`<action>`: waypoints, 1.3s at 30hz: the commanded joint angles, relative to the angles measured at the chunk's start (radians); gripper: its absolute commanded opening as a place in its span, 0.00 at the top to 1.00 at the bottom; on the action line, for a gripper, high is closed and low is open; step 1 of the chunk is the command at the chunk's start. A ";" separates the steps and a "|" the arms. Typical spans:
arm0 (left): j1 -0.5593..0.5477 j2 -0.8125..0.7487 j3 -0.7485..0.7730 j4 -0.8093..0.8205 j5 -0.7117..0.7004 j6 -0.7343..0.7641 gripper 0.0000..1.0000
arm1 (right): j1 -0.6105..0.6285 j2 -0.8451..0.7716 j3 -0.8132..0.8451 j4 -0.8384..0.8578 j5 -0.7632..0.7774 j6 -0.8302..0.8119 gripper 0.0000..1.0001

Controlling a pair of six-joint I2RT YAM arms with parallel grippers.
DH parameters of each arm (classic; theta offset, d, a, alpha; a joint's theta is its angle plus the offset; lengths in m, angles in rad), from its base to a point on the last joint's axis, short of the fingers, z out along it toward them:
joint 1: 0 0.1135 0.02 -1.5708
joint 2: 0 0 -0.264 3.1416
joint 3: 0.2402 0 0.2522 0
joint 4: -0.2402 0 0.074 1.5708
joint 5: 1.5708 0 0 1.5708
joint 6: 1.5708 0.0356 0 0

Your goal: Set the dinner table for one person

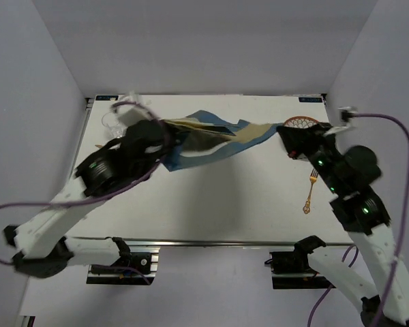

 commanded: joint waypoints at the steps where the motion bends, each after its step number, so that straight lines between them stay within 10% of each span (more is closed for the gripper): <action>1: 0.005 -0.220 -0.218 0.160 -0.001 0.002 1.00 | -0.002 -0.079 0.105 -0.203 0.106 -0.028 1.00; 21: 0.090 -0.179 -0.490 0.362 0.141 -0.478 1.00 | -0.002 0.008 0.132 -0.231 0.208 -0.024 1.00; 28: 0.250 0.134 -0.225 0.376 0.427 -0.432 1.00 | -0.005 0.042 0.084 -0.245 0.225 -0.053 1.00; 39: 0.466 0.209 -0.410 1.157 0.930 -0.621 1.00 | -0.046 0.170 0.138 -0.216 0.159 -0.057 1.00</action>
